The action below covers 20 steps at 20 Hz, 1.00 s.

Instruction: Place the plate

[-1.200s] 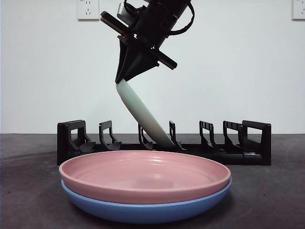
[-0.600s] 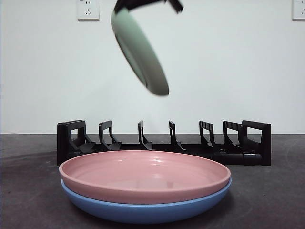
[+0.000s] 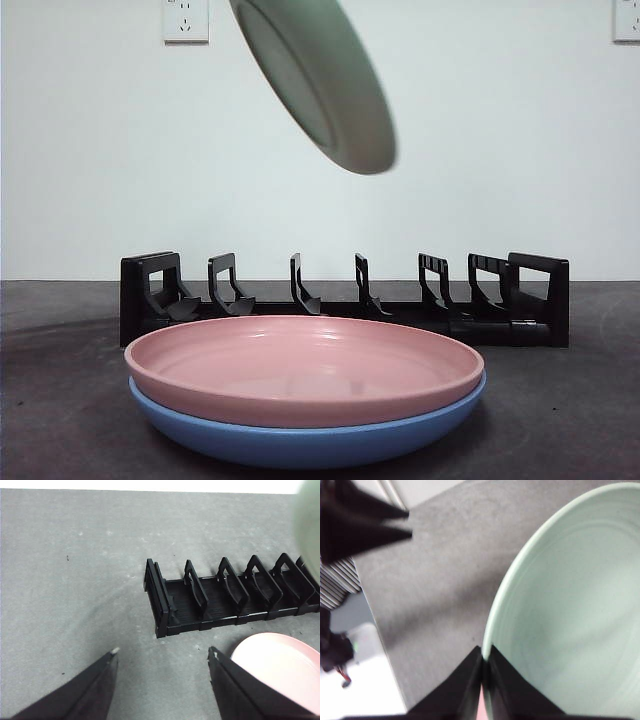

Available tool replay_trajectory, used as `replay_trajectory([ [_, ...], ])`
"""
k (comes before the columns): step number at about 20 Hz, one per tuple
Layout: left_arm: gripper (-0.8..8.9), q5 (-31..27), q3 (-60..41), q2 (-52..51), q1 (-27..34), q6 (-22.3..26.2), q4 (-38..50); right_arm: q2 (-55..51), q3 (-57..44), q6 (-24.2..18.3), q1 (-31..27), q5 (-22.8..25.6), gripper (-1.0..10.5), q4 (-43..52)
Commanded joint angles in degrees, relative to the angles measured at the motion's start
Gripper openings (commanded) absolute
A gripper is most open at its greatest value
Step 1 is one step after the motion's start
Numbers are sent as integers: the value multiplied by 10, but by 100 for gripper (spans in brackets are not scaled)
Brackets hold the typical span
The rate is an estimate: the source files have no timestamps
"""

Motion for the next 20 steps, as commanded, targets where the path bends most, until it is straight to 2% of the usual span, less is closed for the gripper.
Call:
replay_trajectory([
  [1,290,-2,8,1,0,3,6,-36,-48,-16,39,54,12,28],
  [4,290,-2,8,1,0,3,6,-83,-129,-15,85,94,12,77],
  [8,290,-2,8,1,0,3,0,-135,-228,-12,141,110,12,178],
  [15,289,-2,8,1,0,4,-9,-127,-241,-30,175,143,12,76],
  [20,289,-2,8,2,0,4,-7,-54,-241,-47,175,149,12,54],
])
